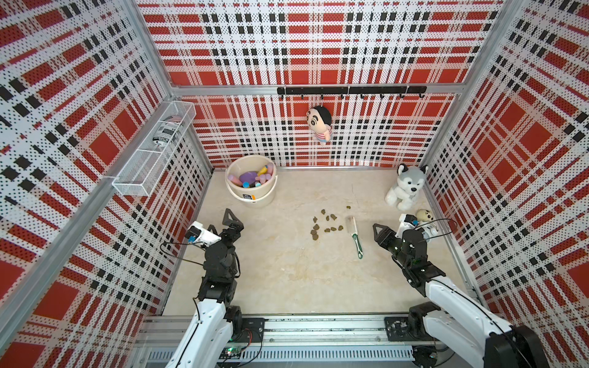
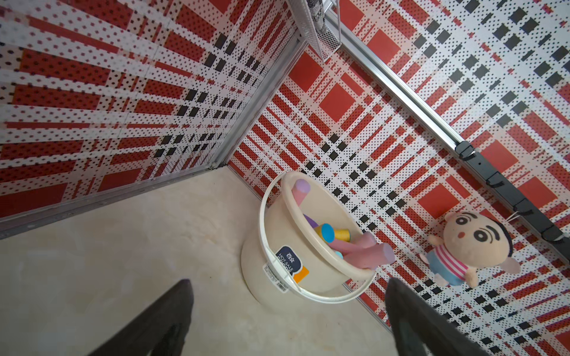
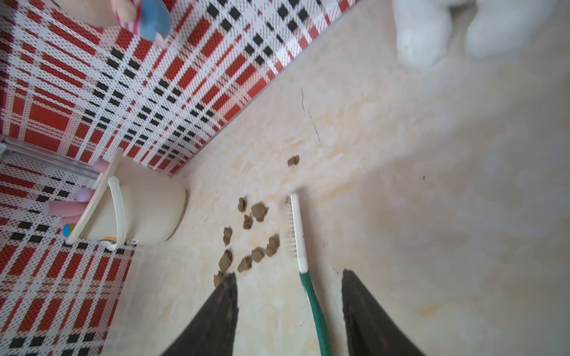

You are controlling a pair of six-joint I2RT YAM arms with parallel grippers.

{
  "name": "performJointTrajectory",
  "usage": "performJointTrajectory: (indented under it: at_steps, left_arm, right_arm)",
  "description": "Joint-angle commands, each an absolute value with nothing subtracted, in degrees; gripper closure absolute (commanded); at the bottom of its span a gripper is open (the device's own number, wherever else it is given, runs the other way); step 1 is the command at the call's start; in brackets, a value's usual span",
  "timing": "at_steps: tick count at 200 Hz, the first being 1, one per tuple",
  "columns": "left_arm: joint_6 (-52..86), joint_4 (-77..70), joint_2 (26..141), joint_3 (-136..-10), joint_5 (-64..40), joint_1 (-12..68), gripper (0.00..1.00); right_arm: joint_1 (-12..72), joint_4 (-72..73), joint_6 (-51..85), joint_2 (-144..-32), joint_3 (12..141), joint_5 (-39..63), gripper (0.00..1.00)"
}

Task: Brush the soil off the hand trowel and place it into the bucket
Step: Place the brush at the center of the board, then reset both arms

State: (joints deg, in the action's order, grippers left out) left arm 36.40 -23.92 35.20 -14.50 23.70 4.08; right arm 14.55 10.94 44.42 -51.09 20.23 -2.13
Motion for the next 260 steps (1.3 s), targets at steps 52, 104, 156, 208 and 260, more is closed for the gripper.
performJointTrajectory:
  at_steps: [52, 104, 156, 208, 260]
  left_arm:
    - [21.45, -41.41, 42.06, -10.33, 20.46, 2.73, 0.02]
    - [15.85, -52.91, 53.81, -8.68, 17.73, 2.72, 0.02]
    - [12.36, -61.35, 65.14, -10.04, 14.41, 1.95, 0.02]
    - [12.57, -67.70, 73.30, -12.69, 4.76, -4.24, 0.02]
    - [16.17, -70.05, 78.48, -15.32, -0.81, -10.74, 0.02]
  right_arm:
    - [13.14, 22.82, 14.70, -55.82, 18.39, -33.48, 0.26]
    - [12.83, 64.26, 0.37, -74.88, 10.48, -28.12, 0.26]
    - [13.06, 67.14, -3.95, -84.16, 14.35, -26.29, 0.23]
    - [10.71, 49.16, 2.33, -74.15, 15.32, -24.28, 0.12]
    - [6.74, 65.49, 0.35, -87.93, 16.13, -15.47, 0.00]
